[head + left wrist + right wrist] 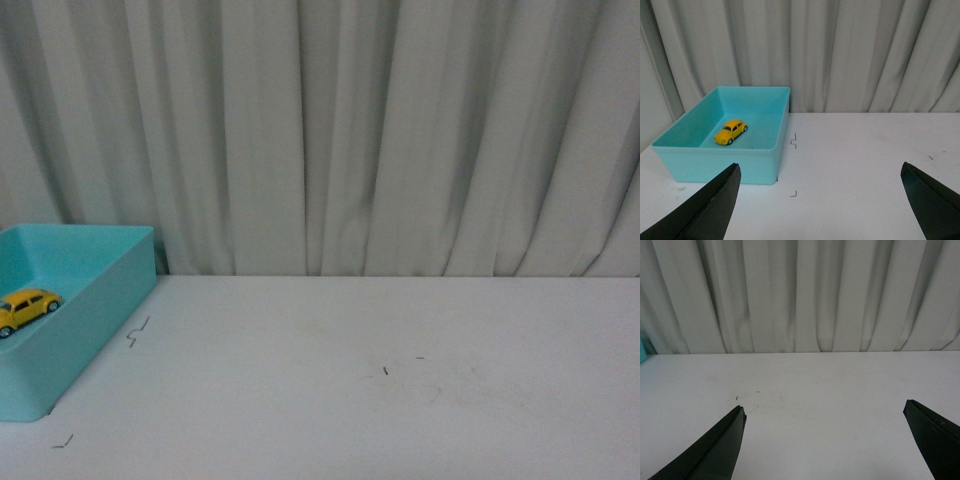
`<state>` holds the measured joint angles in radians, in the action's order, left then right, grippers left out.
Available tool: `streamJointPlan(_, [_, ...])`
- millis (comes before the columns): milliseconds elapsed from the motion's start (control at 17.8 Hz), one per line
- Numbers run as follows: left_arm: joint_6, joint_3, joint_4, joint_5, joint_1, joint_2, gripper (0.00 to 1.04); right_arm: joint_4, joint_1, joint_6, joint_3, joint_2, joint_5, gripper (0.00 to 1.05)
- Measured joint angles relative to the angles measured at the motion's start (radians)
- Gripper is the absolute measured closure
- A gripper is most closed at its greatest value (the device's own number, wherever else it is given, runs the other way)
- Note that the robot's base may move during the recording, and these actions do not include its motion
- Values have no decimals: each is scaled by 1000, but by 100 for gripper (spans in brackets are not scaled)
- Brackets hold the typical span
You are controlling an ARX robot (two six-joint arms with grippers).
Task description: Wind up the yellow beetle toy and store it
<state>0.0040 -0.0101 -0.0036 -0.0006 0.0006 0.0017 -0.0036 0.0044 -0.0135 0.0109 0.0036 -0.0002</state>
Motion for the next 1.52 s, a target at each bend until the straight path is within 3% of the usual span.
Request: streamJointPlan(1519, [-1, 0, -1, 1, 0, 0, 7, 1, 0, 3, 0, 0, 1, 7])
